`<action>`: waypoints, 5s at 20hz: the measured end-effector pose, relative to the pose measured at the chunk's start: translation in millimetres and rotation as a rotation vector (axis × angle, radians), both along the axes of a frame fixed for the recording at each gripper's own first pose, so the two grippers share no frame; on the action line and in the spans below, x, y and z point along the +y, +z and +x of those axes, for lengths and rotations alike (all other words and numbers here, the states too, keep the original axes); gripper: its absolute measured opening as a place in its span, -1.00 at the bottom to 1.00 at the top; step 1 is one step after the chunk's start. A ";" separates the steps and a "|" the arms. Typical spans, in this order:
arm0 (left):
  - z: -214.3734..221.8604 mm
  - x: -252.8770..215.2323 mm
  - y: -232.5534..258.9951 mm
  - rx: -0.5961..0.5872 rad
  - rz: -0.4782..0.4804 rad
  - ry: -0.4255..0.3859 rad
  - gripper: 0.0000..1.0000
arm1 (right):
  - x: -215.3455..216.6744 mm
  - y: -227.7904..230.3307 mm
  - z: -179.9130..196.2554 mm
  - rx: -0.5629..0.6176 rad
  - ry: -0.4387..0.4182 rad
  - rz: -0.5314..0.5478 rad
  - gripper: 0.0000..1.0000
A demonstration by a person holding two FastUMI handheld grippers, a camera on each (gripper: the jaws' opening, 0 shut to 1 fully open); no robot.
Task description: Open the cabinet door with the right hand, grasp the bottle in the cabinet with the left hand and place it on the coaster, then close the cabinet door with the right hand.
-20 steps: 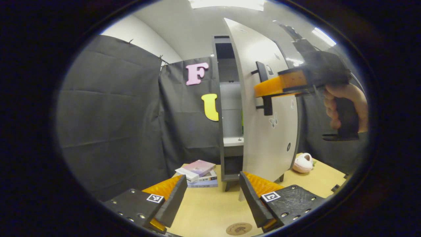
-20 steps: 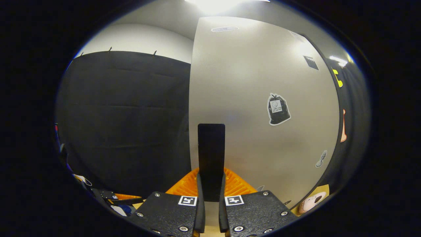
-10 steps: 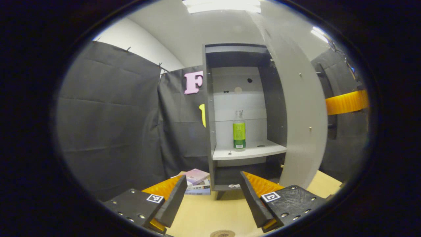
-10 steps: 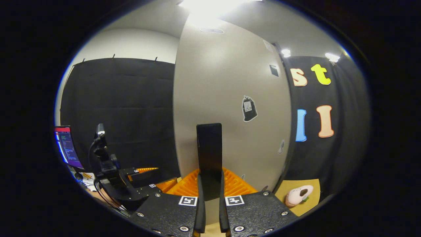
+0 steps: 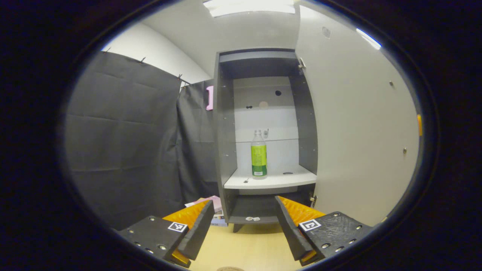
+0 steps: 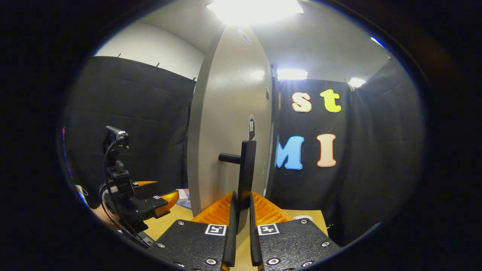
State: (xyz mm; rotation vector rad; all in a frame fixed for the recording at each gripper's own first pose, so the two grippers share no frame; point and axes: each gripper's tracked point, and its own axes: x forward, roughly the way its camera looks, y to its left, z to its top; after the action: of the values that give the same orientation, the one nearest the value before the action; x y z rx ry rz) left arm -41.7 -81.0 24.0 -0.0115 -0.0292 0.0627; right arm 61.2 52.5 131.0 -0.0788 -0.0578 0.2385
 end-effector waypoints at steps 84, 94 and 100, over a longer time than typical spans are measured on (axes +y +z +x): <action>-30.6 61.5 -323.6 0.049 -0.015 0.264 0.48 | -81.7 -269.4 -11.0 0.351 -0.202 -0.159 0.89; -30.6 39.0 -344.0 0.018 -0.006 0.203 0.92 | -48.1 -301.1 -20.2 0.395 -0.097 -0.212 0.92; -36.0 36.5 -327.8 0.009 0.017 0.194 0.84 | -55.7 -319.4 -27.0 0.443 -0.102 -0.177 0.92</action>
State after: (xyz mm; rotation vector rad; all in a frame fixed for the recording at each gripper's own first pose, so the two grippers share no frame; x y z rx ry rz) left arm -77.7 -44.5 -303.8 0.0092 -0.0220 0.2560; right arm 34.2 -3.2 -188.4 -0.2029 0.4077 0.1544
